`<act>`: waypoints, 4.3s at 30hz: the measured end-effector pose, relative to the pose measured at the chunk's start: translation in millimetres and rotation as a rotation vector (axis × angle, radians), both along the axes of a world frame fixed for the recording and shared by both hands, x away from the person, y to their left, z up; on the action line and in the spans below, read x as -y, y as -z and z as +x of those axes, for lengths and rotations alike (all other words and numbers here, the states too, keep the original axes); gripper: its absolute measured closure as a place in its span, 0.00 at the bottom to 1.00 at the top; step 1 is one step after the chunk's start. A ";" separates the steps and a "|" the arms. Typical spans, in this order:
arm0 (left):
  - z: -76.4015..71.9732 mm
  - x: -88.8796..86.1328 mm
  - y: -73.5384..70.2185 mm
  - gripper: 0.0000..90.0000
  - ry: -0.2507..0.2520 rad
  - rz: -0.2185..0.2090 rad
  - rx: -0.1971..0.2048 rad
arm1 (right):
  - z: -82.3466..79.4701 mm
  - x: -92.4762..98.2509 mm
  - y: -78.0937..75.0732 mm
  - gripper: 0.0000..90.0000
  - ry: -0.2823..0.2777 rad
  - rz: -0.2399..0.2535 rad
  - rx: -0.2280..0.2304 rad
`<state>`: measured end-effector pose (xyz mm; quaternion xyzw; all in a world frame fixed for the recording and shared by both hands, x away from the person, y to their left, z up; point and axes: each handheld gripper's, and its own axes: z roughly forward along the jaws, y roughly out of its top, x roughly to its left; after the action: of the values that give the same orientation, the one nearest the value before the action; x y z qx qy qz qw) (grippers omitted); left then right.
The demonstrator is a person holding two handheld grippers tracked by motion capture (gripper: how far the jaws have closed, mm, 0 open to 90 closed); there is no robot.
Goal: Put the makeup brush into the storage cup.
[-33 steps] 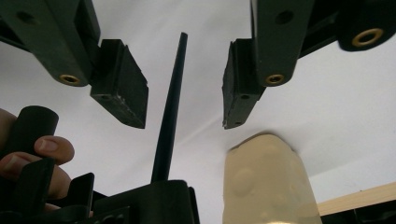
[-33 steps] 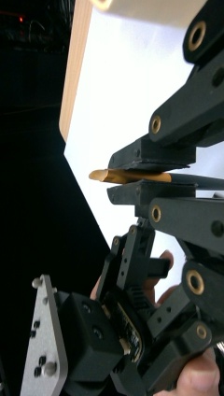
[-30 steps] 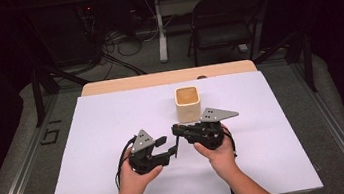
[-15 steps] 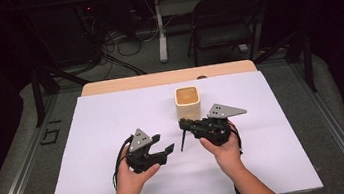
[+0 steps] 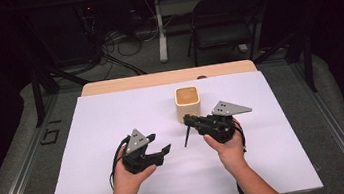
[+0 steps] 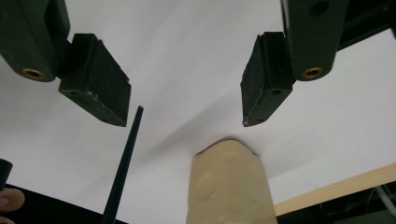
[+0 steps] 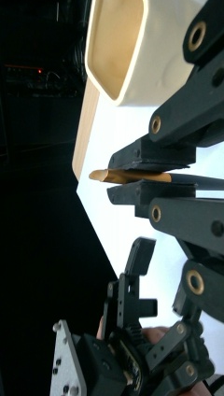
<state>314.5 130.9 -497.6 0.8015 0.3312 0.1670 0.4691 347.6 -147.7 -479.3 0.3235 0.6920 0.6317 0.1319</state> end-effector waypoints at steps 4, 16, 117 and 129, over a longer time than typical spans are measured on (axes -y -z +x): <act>-1.1 -9.7 -3.1 0.32 -0.008 0.000 0.002 | 1.2 5.2 -2.7 0.93 0.018 -0.008 0.011; -9.8 -44.3 -4.2 0.21 -0.053 -0.006 -0.043 | 4.1 15.0 -6.5 0.93 0.041 -0.045 0.017; -21.5 -86.3 15.4 0.22 -0.132 -0.035 -0.079 | 113.4 -9.4 -44.0 0.93 0.195 -0.237 0.017; -21.5 -86.0 15.7 0.22 -0.131 -0.032 -0.079 | 110.7 -9.9 -27.6 0.93 0.189 -0.263 -0.002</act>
<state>293.0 216.9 -513.3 0.7765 0.4038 0.1605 0.4564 458.3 -137.8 -451.7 0.3679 0.7354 0.5200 0.2312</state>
